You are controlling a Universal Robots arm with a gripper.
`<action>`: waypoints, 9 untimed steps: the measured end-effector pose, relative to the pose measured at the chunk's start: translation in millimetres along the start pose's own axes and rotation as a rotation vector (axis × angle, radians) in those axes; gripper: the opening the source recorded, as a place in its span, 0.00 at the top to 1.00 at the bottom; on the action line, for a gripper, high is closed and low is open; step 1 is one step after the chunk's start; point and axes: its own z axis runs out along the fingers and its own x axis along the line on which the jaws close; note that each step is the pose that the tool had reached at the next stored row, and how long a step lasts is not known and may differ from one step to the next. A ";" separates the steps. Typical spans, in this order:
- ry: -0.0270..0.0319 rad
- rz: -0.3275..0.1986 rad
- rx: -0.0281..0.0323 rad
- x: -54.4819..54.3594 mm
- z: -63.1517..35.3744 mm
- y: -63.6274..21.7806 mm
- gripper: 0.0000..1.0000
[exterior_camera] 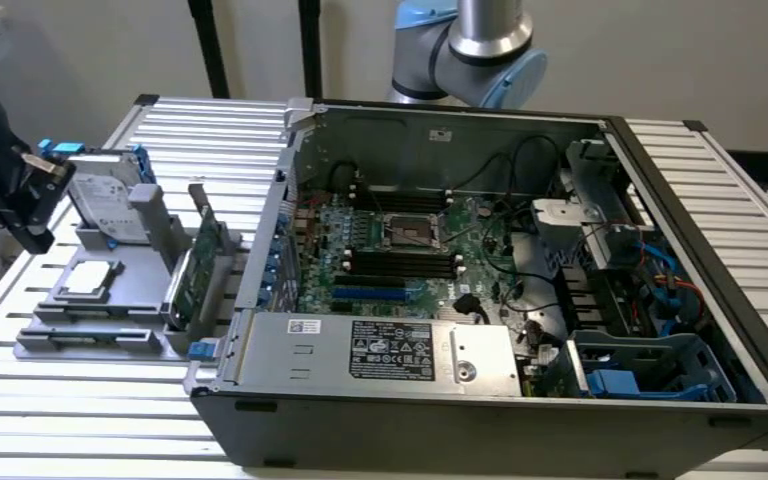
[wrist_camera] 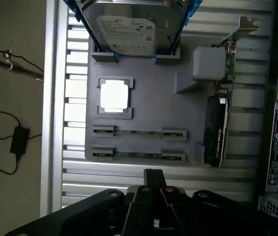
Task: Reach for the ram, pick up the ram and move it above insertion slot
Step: 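Pick up the ram and move it above insertion slot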
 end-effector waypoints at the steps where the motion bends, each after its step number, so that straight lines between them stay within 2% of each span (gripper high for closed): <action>1: 0.0006 -0.018 0.0000 0.0 0.0 0.0 0.89; 9: 0.0059 -0.165 0.0001 0.0 0.0 0.0 0.89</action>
